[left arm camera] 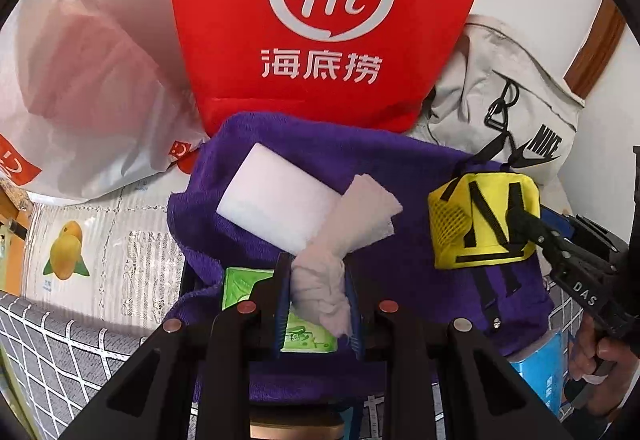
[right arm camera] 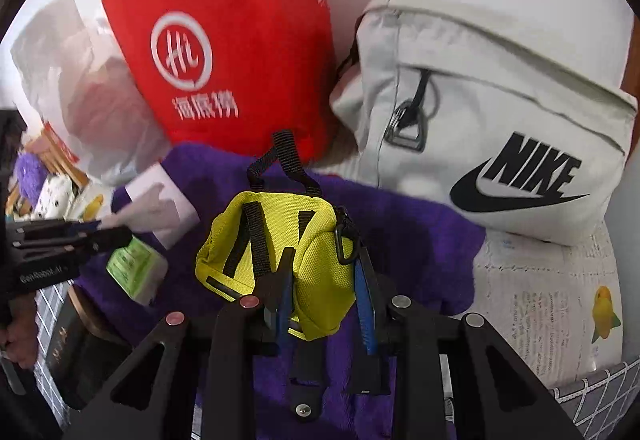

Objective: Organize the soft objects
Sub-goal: 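Open the left tool to drop the glove on the towel while the right tool releases the yellow bag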

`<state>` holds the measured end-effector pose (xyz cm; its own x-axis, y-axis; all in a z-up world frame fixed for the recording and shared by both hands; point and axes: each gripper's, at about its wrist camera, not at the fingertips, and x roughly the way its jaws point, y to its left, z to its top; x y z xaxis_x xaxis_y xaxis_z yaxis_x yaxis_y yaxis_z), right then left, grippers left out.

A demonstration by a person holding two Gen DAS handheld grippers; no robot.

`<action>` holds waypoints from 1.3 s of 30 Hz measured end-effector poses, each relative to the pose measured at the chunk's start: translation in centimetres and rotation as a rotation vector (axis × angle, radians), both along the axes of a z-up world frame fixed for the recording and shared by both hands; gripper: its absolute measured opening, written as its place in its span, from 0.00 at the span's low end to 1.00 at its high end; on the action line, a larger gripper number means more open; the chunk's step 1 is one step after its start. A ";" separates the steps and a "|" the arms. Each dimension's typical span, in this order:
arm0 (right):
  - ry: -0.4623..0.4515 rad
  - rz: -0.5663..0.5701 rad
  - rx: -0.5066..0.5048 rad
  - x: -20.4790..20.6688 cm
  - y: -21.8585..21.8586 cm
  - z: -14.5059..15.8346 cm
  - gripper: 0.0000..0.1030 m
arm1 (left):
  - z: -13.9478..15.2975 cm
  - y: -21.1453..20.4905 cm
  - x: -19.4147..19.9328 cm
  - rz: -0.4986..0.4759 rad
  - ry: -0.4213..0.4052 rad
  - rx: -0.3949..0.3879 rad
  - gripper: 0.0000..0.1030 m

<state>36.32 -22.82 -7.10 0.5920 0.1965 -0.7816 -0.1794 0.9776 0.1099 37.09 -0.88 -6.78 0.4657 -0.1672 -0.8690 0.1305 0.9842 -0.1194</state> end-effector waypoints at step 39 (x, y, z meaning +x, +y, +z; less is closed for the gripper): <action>0.072 0.008 -0.081 0.2 -0.2 -1.1 0.49 | -3.0 -3.1 0.5 -0.081 0.115 -0.014 0.41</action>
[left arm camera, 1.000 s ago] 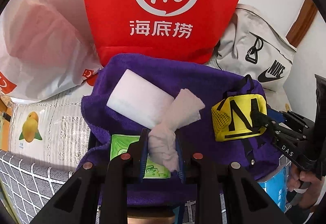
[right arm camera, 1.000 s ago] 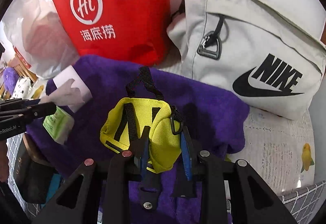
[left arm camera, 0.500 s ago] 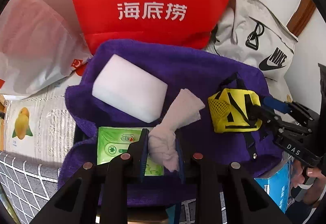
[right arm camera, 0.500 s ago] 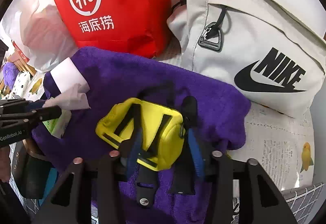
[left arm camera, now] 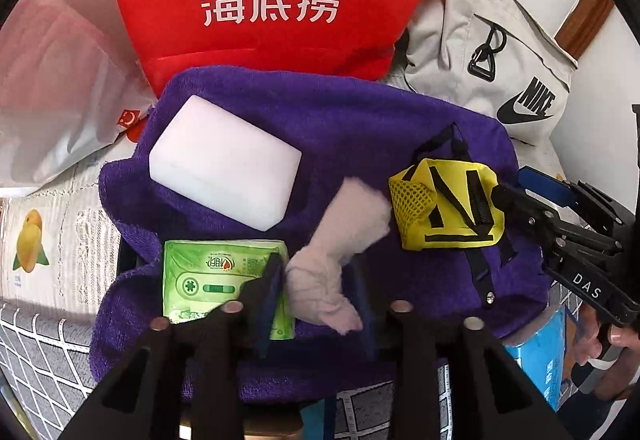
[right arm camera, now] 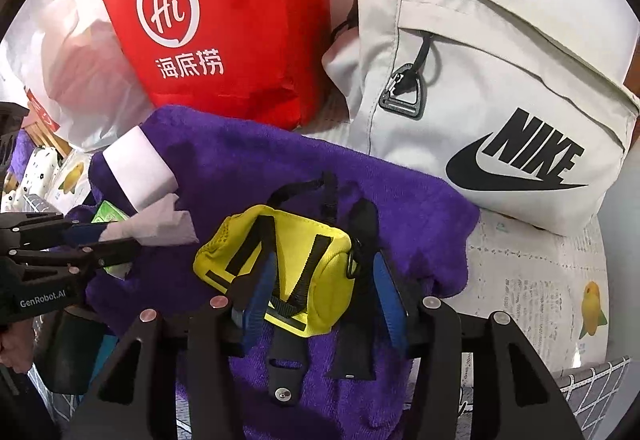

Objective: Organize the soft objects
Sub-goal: 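Open the left tool to drop the glove on the towel while the right tool releases the yellow bag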

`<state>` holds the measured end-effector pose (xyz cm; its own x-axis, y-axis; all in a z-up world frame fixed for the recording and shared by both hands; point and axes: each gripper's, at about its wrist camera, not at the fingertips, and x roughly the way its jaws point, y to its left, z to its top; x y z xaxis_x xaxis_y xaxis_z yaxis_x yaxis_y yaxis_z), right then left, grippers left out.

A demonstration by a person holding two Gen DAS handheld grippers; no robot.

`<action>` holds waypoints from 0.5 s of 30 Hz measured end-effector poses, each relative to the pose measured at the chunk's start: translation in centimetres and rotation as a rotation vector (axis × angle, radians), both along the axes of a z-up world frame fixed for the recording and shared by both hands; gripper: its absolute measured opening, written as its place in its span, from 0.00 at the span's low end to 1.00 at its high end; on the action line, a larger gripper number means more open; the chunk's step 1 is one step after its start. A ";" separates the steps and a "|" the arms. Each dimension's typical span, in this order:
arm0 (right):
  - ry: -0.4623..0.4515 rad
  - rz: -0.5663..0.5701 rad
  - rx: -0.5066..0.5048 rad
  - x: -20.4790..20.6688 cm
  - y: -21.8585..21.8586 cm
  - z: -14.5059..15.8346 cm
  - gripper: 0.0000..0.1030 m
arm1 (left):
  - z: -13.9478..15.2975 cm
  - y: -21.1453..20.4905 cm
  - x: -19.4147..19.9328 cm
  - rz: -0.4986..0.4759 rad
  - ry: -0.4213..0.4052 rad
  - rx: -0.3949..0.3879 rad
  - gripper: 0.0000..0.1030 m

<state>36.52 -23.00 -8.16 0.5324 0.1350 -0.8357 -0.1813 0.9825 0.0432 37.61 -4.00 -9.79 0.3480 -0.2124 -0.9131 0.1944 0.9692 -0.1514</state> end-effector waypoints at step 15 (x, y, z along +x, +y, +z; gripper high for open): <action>-0.031 0.008 -0.017 -0.7 0.6 1.3 0.49 | 2.5 0.8 -0.9 0.041 -0.044 0.033 0.63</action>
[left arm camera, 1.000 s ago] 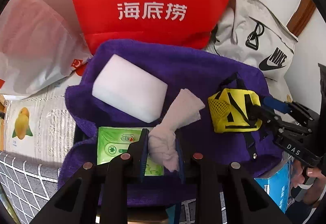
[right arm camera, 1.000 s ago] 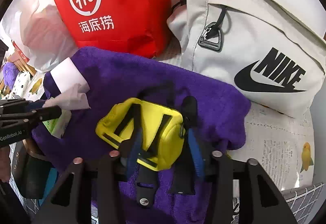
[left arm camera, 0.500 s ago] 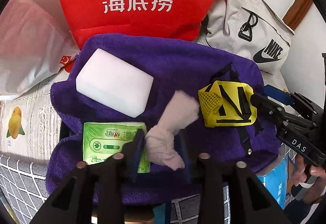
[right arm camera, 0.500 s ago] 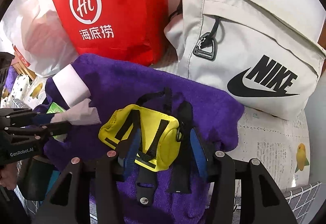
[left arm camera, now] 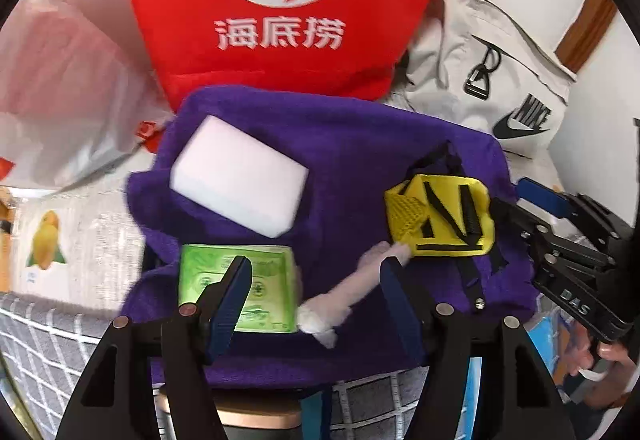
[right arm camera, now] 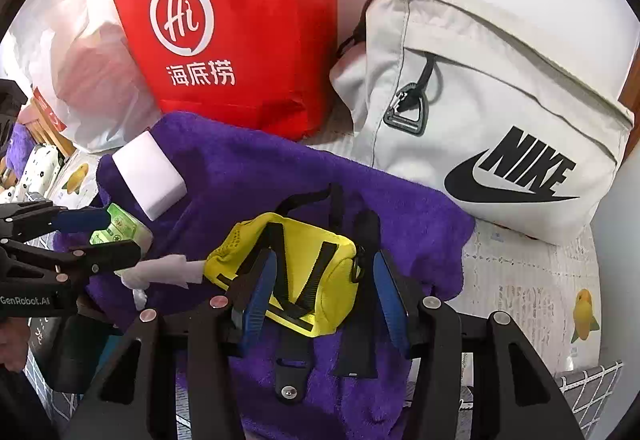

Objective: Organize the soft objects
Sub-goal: 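Open the left tool to drop the glove on the towel while the right tool releases the yellow bag, then move both tools back to the pile, left tool over the orange-print sachet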

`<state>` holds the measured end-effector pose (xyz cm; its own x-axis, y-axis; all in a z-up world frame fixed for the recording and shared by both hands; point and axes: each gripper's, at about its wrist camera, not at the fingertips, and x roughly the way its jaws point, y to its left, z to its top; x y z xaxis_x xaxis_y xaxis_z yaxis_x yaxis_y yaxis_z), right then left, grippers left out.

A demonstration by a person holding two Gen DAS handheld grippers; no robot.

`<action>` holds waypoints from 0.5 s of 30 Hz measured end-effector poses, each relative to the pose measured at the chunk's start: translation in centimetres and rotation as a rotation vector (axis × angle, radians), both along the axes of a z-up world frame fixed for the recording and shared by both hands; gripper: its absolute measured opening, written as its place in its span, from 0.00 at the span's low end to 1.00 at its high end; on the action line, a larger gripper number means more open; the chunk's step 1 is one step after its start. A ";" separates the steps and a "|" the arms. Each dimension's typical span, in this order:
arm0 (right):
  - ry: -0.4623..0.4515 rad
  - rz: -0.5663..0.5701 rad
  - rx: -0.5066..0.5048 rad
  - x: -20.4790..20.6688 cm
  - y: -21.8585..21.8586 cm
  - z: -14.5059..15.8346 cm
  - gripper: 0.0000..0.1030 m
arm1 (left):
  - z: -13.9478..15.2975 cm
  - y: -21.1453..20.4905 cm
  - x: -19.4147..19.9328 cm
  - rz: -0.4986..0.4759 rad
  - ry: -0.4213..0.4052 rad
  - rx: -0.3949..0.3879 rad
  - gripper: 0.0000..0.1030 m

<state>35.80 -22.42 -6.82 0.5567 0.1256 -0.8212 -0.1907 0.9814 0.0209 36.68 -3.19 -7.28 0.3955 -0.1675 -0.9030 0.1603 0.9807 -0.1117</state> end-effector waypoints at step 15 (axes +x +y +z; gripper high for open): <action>-0.079 0.049 0.089 -5.6 1.8 5.4 0.49 | 3.5 -0.3 -4.7 0.038 -0.108 0.127 0.63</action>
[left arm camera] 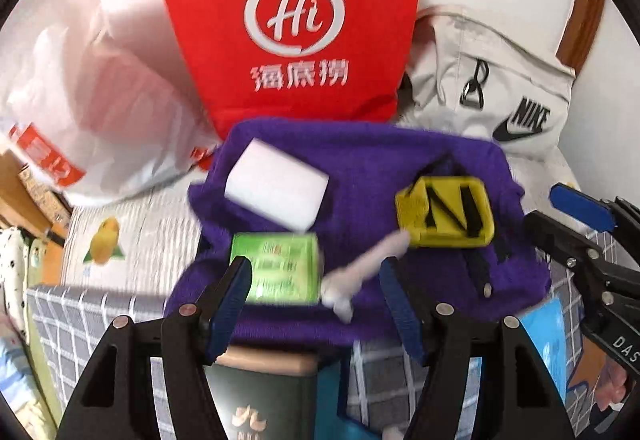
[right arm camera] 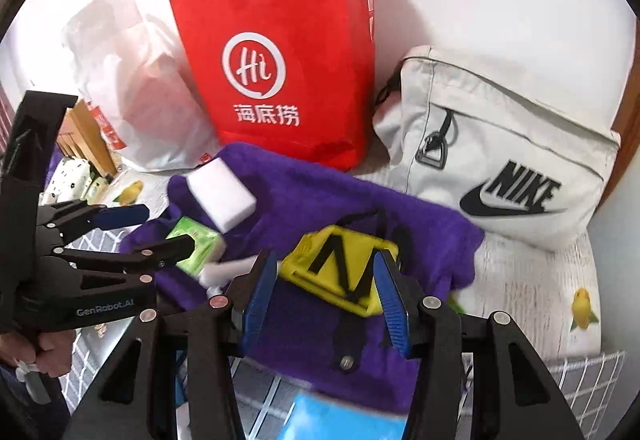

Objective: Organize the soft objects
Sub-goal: 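Move both tools back to the pile, left tool over the orange-print sachet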

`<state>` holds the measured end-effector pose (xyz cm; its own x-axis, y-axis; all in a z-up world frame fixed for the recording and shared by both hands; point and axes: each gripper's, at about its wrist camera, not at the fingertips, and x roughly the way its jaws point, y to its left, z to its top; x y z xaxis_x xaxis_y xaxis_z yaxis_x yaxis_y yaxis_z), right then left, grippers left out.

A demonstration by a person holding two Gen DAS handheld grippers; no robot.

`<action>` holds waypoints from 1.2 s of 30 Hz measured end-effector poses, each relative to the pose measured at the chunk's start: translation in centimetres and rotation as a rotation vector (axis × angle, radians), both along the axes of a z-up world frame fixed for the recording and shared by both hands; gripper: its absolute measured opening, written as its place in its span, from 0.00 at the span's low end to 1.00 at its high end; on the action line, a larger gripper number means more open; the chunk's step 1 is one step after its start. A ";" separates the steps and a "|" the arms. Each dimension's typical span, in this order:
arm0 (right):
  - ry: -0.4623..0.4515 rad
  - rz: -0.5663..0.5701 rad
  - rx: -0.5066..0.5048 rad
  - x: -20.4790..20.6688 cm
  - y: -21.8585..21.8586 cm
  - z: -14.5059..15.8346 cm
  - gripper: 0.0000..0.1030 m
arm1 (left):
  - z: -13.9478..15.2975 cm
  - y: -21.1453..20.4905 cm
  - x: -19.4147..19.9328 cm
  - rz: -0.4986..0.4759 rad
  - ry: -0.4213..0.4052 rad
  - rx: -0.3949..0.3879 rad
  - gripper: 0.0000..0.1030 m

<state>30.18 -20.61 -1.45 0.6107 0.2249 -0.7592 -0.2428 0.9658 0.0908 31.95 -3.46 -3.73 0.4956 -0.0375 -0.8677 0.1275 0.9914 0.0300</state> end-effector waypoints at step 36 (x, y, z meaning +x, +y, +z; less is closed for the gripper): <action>0.161 -0.033 0.039 -25.4 0.5 -9.2 0.55 | -8.2 0.9 -22.5 -0.110 0.132 -0.196 0.64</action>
<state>4.82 -20.12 -10.61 0.4892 0.2379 -0.8391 -0.1906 0.9680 0.1633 9.50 -2.56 -11.94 0.3620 -0.2585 -0.8956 0.2251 0.9566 -0.1852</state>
